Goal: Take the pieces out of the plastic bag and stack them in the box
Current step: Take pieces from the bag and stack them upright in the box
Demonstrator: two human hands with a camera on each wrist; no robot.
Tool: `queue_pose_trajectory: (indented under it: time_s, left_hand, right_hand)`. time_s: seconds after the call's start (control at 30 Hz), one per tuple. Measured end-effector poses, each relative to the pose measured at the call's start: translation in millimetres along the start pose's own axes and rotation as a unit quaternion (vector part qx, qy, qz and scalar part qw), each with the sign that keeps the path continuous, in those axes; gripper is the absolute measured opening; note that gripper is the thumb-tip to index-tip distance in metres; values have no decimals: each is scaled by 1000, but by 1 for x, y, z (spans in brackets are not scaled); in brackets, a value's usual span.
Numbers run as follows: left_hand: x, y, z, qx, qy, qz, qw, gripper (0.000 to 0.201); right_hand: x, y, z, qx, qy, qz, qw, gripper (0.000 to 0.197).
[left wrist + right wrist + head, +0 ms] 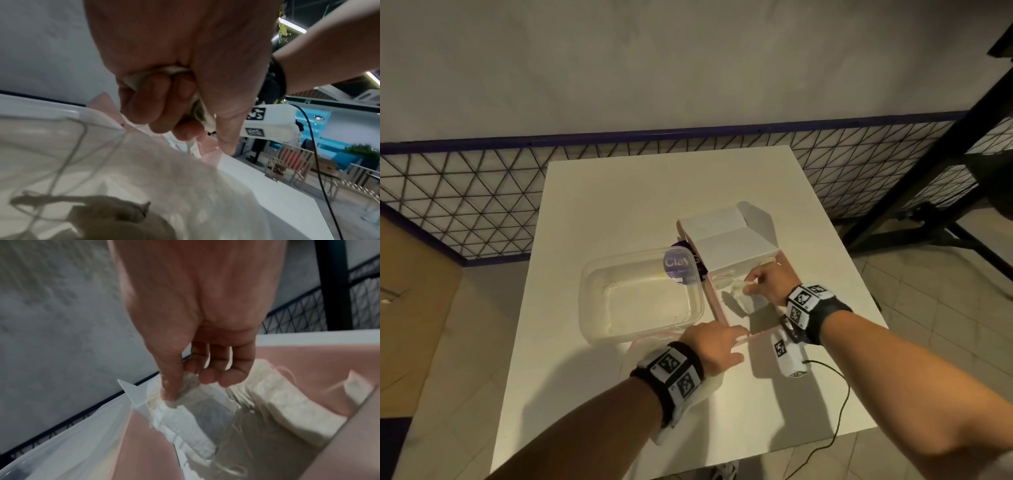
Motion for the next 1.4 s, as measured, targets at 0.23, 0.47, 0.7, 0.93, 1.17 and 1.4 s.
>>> queue_pose_trajectory:
  time_s: [0.23,0.47,0.7,0.93,1.17,1.4]
  left_hand:
    - [-20,4,-7,-79,24,19,996,31]
    - [-26,-1,-13,-65,47,27,996,26]
    - [-26,-7,-11,-41,69,29,996,21]
    - [-27,-8,-11,-40,81,22,996,21]
    - [-28,-10,-14,-38,82,28,995,17]
    - [-29,-12,-16,-28,74,28,997,16]
  right_hand:
    - [-32,15,-34,-16,-24,-20,999,18]
    - [-39,12,-39,-109,23,-3,994,16]
    - [-27,33,-34,-195,78,-42,977,37]
    - [-17,41,-41,-108,55,-108,987,61]
    - [-22,24,-59,-51,41,-86,994,30]
    - [-14,31,-43,-51,44,-78,995,27]
Point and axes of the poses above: each hand's wrist, its own x-axis away from the middle knuckle, its own z-axis out of the back of the hand, y = z × x, the point moved 10 cm from there along -x, towards the middle knuckle, and after that the axes turned 14 degrees about -x, right-handed, at the moved point
